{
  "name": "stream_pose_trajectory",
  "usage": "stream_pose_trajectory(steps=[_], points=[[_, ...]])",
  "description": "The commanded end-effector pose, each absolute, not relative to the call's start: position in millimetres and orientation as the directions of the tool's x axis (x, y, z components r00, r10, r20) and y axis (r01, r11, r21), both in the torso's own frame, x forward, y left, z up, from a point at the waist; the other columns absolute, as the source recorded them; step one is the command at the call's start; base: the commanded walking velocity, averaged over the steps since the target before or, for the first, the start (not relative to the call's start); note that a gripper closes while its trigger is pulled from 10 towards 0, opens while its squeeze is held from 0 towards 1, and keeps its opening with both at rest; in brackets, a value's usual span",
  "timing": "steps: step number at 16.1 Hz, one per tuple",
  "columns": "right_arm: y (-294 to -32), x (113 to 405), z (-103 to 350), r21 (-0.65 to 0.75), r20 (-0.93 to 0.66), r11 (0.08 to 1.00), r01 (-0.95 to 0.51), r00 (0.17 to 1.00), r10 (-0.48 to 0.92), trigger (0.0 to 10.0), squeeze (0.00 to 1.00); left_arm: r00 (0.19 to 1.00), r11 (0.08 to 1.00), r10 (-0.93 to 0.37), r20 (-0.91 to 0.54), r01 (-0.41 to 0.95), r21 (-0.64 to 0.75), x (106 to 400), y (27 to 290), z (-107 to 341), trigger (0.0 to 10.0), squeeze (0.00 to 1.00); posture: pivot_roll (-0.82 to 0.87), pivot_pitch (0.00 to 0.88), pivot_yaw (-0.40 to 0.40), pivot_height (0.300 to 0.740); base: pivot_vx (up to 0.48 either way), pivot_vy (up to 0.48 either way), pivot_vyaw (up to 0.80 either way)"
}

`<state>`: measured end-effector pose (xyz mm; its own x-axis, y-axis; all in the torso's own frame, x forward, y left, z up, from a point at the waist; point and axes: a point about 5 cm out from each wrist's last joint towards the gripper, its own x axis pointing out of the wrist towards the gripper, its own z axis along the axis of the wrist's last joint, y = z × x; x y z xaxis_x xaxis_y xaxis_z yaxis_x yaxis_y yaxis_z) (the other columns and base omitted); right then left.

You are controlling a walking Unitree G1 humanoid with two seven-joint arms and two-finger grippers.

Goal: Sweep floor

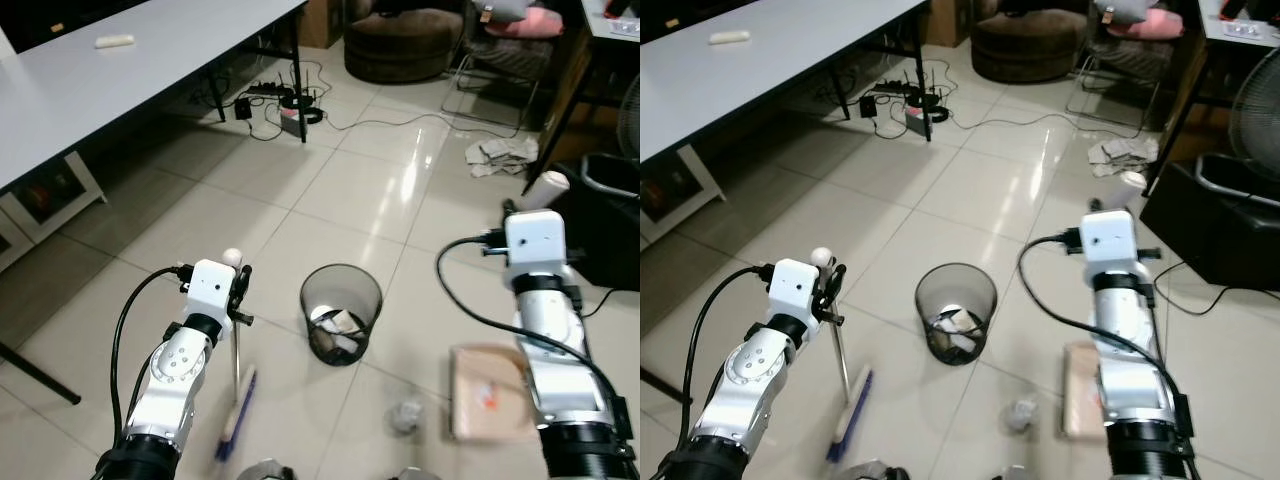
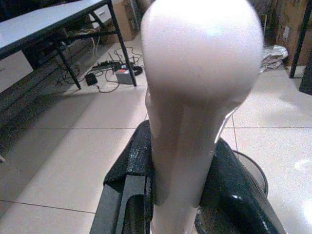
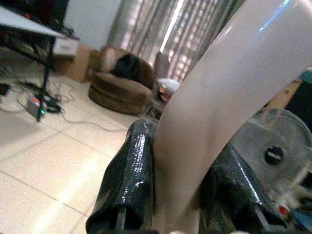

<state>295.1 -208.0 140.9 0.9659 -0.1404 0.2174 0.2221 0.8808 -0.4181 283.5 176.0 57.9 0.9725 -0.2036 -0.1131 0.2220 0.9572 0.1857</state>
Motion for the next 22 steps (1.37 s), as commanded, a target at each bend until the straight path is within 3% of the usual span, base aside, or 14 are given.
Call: stream_pose_trajectory(steps=[1, 22], points=[[-210.4, 294.3, 150.5, -0.398, 0.267, 0.883, 0.247, 0.952, -0.146, 10.0, 0.0, 0.98, 0.958, -0.186, -0.076, 0.198, 0.209, 286.4, 176.7, 67.0, 10.0, 0.0, -0.01, 0.045, 0.079, 0.74, 0.0, -0.48, 0.48], [-192.5, 302.9, 142.7, -0.312, 0.257, 0.933, 0.18, 0.961, -0.1, 10.0, 0.0, 0.989, 0.964, -0.145, -0.02, 0.146, 0.221, 301.2, 168.9, 80.1, 10.0, 0.0, -0.01, 0.031, 0.096, 0.74, 0.0, -0.48, 0.8]])
